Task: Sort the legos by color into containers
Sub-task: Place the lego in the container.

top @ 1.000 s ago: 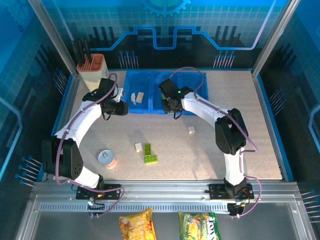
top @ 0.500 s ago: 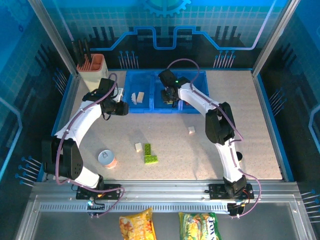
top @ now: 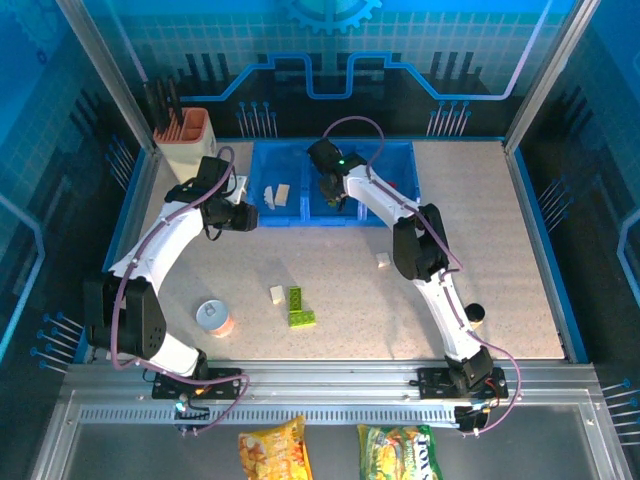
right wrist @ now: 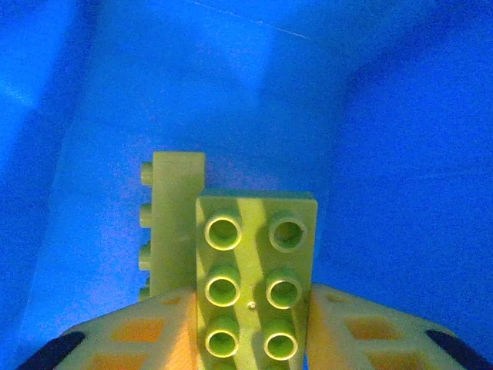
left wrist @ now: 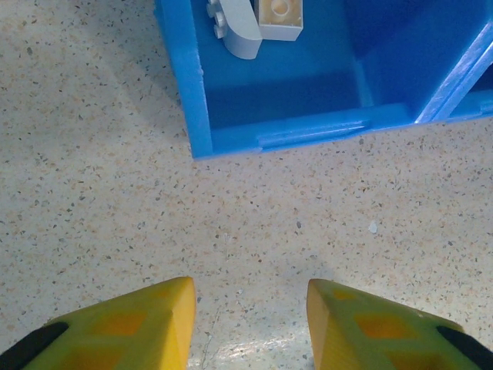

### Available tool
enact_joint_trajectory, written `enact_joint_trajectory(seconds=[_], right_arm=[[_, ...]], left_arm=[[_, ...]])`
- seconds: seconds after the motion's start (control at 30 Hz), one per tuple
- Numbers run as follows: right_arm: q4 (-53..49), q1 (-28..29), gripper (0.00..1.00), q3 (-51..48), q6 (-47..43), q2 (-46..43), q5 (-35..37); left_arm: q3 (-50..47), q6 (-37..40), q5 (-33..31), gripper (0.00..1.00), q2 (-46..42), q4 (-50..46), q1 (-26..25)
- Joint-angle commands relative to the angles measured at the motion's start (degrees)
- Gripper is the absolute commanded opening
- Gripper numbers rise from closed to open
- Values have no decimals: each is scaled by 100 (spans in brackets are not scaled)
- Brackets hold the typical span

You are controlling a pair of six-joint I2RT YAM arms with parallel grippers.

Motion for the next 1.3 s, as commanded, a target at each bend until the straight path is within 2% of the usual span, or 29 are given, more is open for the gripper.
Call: enact_joint_trajectory(seconds=[0.0,0.33,0.6,0.97,1.27], right_arm=[[-194,7,40,182,-86,135,330],[-212,64,46,226,-138,-95,345],[-308,167,46,29,-145,-589,118],[-222,271,45,-1349,180,-1854,-752],[62,310,44,-2860,483,-3015,-1013]], left_arm=[[-90,93,161,43,-100,68,52],[-72,87,207,43,-65,47,50],[-37,48,317,43,-6,-32,48],[412,-403,232,45,139,-562,20],[409,-1102,268,47,173,-832,-390]])
